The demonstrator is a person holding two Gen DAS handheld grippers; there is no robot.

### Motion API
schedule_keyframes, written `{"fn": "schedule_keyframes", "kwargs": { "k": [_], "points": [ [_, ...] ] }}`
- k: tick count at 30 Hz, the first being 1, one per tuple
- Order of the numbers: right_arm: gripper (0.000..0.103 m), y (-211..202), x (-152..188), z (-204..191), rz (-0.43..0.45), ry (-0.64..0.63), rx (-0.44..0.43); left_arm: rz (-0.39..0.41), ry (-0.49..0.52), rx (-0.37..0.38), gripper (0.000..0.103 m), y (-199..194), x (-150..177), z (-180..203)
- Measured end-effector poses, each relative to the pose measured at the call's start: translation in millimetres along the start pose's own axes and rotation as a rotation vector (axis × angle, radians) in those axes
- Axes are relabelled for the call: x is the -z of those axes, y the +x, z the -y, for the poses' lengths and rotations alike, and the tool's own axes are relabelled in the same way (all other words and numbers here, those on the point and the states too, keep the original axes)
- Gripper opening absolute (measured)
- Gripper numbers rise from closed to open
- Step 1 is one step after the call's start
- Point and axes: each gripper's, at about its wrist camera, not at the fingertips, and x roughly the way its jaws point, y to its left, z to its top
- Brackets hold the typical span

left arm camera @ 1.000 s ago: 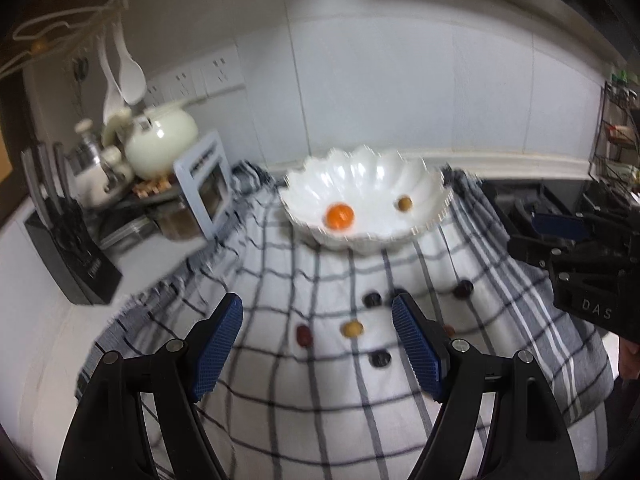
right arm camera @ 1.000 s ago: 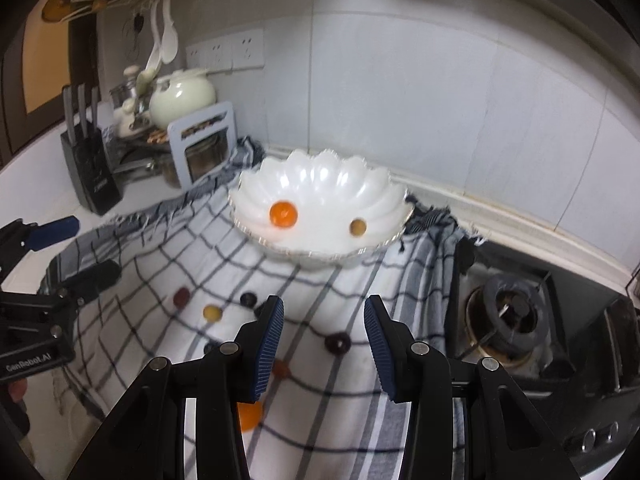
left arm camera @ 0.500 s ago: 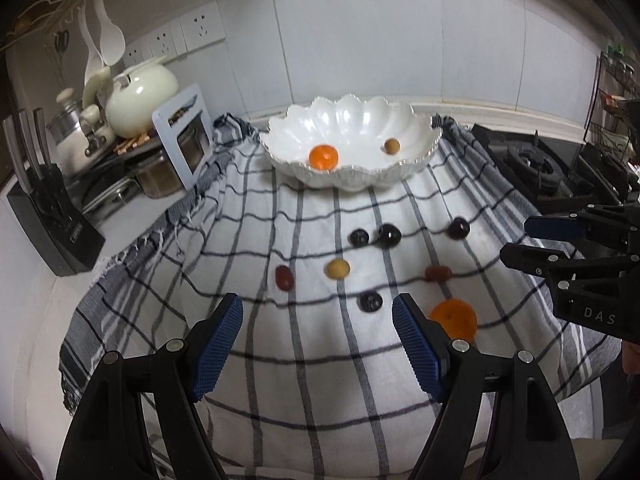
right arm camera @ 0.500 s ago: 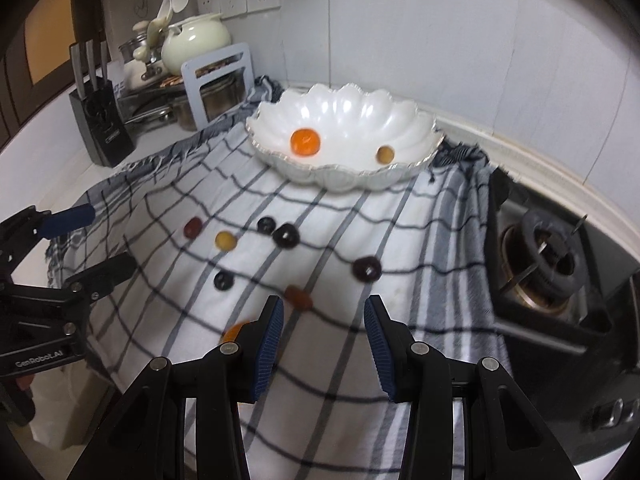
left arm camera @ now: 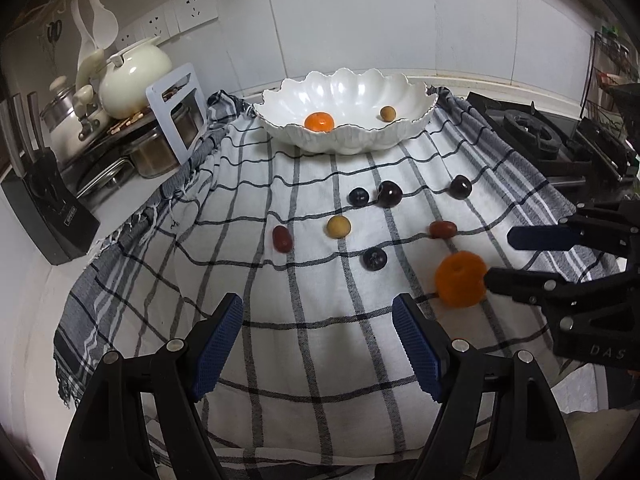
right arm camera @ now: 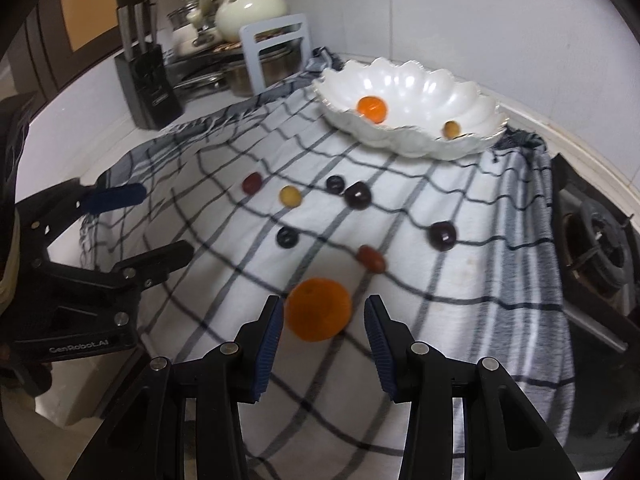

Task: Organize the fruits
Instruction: 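Grasp the second mandarin with the right tool while the left tool grasps a dark plum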

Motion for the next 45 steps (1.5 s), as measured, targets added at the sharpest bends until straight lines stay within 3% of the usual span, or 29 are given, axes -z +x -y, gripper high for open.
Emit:
{"fn": "schedule_keyframes", "kwargs": {
  "k": [9, 12, 27, 34, 42, 45],
  "points": [
    [0.043, 20.9, 11.7, -6.6, -0.028, -0.019, 0.002, 0.038, 0.077, 0.004, 0.077, 10.3, 9.1, 2.1],
    [0.055, 24.9, 14.2, -7.4, -0.021, -0.021, 0.013, 0.057, 0.106, 0.023, 0.076, 15.1, 10.5, 2.6],
    [0.056, 39.2, 15.9, -8.7, 0.026, -0.004, 0.046, 0.065, 0.260, 0.151, 0.057, 54.5, 0.3, 16.9],
    [0.056, 42.4, 15.9, -7.6, 0.047, 0.027, 0.030, 0.063, 0.259, 0.202, 0.050, 71.6, -8.6, 22.9],
    [0.055, 46.5, 17.0, -0.9, 0.060, 0.083, 0.022, 0.043, 0.245, 0.227, 0.035, 87.9, -13.9, 28.8],
    [0.050, 46.6, 17.4, 0.6, 0.063, 0.094, 0.010, 0.032, 0.244, 0.232, 0.031, 92.2, -14.0, 32.2]
  ]
}}
